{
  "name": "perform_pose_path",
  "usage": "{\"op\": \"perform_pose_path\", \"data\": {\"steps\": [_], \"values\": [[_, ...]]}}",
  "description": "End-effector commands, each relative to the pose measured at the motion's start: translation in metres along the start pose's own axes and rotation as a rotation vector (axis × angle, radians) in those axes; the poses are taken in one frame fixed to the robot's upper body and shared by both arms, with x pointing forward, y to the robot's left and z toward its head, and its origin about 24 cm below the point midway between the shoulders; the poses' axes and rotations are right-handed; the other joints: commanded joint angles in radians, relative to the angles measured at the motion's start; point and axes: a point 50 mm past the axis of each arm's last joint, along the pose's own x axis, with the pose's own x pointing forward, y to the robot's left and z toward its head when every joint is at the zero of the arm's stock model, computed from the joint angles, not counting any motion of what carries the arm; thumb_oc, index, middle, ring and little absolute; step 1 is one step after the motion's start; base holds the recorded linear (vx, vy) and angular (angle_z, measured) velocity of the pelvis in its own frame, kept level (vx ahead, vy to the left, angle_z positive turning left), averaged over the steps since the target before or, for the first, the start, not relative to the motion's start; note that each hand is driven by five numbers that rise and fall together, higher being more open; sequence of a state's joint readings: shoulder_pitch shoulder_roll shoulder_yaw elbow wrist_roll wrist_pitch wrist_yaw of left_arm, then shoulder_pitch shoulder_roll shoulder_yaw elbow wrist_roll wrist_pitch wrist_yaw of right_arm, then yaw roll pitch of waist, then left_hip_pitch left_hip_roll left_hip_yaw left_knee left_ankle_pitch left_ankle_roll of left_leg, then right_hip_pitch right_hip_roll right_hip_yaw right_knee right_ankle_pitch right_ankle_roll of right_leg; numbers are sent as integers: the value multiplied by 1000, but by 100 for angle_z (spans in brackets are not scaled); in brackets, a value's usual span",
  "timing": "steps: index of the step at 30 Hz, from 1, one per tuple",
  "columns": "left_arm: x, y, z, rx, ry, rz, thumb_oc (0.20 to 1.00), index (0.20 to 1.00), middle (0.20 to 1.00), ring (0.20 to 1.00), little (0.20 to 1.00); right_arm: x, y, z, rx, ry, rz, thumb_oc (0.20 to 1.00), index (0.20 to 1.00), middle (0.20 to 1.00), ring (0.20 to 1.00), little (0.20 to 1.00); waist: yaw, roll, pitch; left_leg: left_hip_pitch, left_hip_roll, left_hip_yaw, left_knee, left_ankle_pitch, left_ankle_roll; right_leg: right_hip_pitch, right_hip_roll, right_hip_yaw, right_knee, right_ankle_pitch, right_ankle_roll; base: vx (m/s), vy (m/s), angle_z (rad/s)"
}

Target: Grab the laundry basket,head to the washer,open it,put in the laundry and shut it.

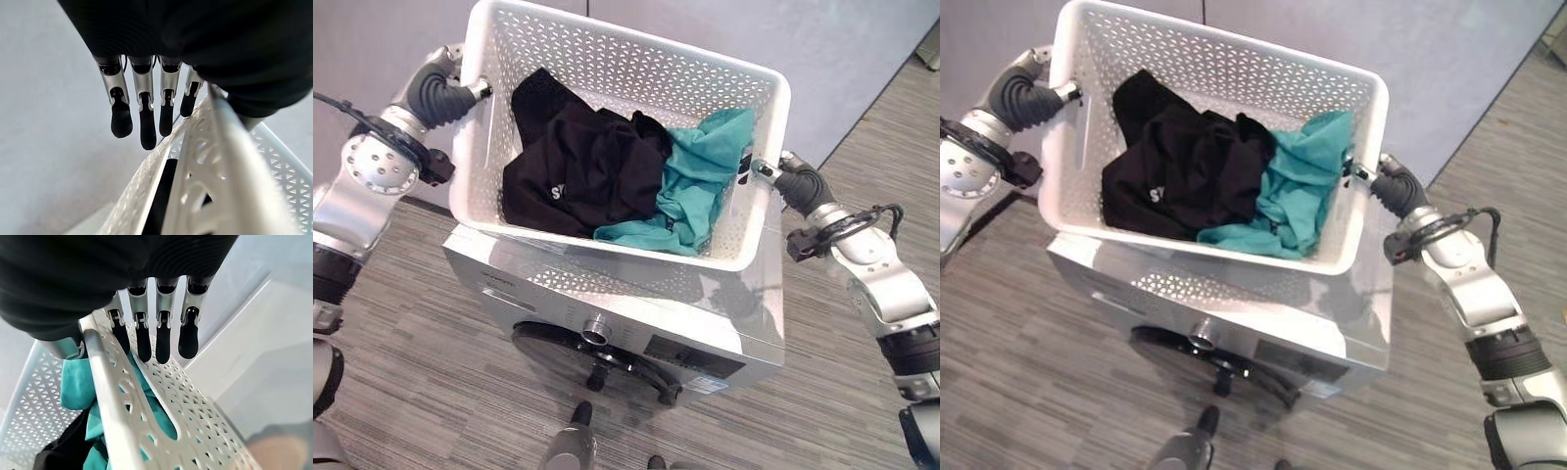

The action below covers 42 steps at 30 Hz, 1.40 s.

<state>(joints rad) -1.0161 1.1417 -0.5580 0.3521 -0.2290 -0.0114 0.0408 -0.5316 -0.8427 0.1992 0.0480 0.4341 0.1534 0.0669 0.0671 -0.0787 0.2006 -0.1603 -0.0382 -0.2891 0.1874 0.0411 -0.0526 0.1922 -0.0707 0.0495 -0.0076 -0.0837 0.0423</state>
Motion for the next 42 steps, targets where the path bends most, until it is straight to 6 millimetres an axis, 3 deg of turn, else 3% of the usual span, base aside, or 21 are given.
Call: {"op": "perform_pose_path", "data": {"steps": [1, 12, 13, 14, 15, 16, 17, 18, 24, 34, 37, 41, 42], "values": [[-6, 66, -19, 60, 128, 200, 200, 200, 200, 200, 200, -26, -32, -37, -92, 204, -55, 200, 200, 200, 200, 200, 22, 48, -74, 171, 174, -13, -108, -112, -25, -124, -38, 11, 22, 38, 46, 7, 37, 0], [-10, 47, -34, 41, 179, 116, 200, 200, 200, 200, 200, -43, -56, -44, -162, 285, -106, 200, 200, 200, 200, 200, -4, 45, -66, 167, 182, -7, -139, -109, -23, -133, -43, 4, 0, 46, 57, 14, 12, -2], [-9, 45, -33, 45, 179, 108, 523, 523, 523, 523, 523, -47, -61, -43, -175, 290, -116, 200, 200, 200, 200, 200, -8, 43, -67, 165, 183, -11, -146, -107, -24, -134, -43, -1, -3, 47, 58, 12, 0, 6], [-7, 43, -33, 54, 182, 100, 583, 583, 583, 583, 583, -49, -68, -38, -201, 289, -127, 200, 200, 200, 200, 200, -13, 40, -65, 165, 186, -11, -156, -105, -24, -138, -43, -6, -6, 48, 61, 5, -6, 5], [-7, 43, -33, 54, 182, 100, 896, 896, 896, 896, 896, -49, -69, -38, -201, 289, -127, 200, 200, 200, 200, 200, -12, 40, -65, 165, 186, -11, -157, -105, -24, -138, -42, -6, -6, 48, 61, 5, -7, 4], [-7, 43, -34, 60, 190, 99, 1000, 1000, 1000, 1000, 1000, -48, -71, -35, -209, 286, -131, 200, 200, 200, 200, 200, -12, 37, -65, 167, 189, -10, -161, -104, -24, -141, -42, -7, -6, 50, 62, 0, 0, 0], [-7, 44, -35, 63, 196, 103, 1000, 1000, 1000, 1000, 1000, -46, -74, -31, -218, 279, -133, 423, 423, 423, 423, 423, -12, 35, -64, 169, 191, -7, -165, -103, -24, -145, -40, -5, -5, 52, 63, 19, 4, -5], [-7, 49, -38, 79, 218, 114, 1000, 1000, 1000, 1000, 1000, -42, -79, -24, -235, 272, -138, 1000, 1000, 1000, 1000, 1000, -13, 33, -65, 174, 196, 1, -174, -102, -25, -149, -39, -3, -7, 55, 65, 16, 5, -8], [-7, 65, -40, 131, 248, 166, 1000, 1000, 1000, 1000, 1000, -32, -91, -7, -254, 227, -177, 1000, 1000, 1000, 1000, 1000, -19, 29, -72, 187, 203, 18, -195, -99, -26, -146, -39, -2, -28, 65, 71, 11, 11, -7], [-18, 79, -45, 133, 239, 361, 1000, 1000, 1000, 1000, 1000, -8, -79, 11, -136, 81, -226, 1000, 1000, 1000, 1000, 1000, -15, 27, -86, 215, 206, 33, -214, -107, -25, -138, -40, 15, -39, 67, 73, 1, 1, -6], [-24, 84, -44, 110, 221, 427, 1000, 1000, 1000, 1000, 1000, -6, -85, 20, -109, 29, -284, 1000, 1000, 1000, 1000, 1000, -13, 28, -90, 220, 206, 34, -215, -108, -25, -135, -39, 19, -42, 67, 72, 5, -15, -6], [-55, 92, -51, 51, 181, 586, 1000, 1000, 1000, 1000, 1000, -21, -110, 27, -126, -35, -473, 1000, 1000, 1000, 1000, 1000, 3, 20, -94, 216, 203, 27, -214, -107, -24, -132, -41, 27, -52, 69, 67, -1, -16, -2], [-81, 92, -62, 45, 195, 642, 1000, 1000, 1000, 1000, 1000, -34, -118, 22, -123, -42, -544, 1000, 1000, 1000, 1000, 1000, 9, 26, -101, 216, 201, 22, -215, -109, -23, -129, -40, 33, -59, 70, 63, -2, -31, -2]]}}
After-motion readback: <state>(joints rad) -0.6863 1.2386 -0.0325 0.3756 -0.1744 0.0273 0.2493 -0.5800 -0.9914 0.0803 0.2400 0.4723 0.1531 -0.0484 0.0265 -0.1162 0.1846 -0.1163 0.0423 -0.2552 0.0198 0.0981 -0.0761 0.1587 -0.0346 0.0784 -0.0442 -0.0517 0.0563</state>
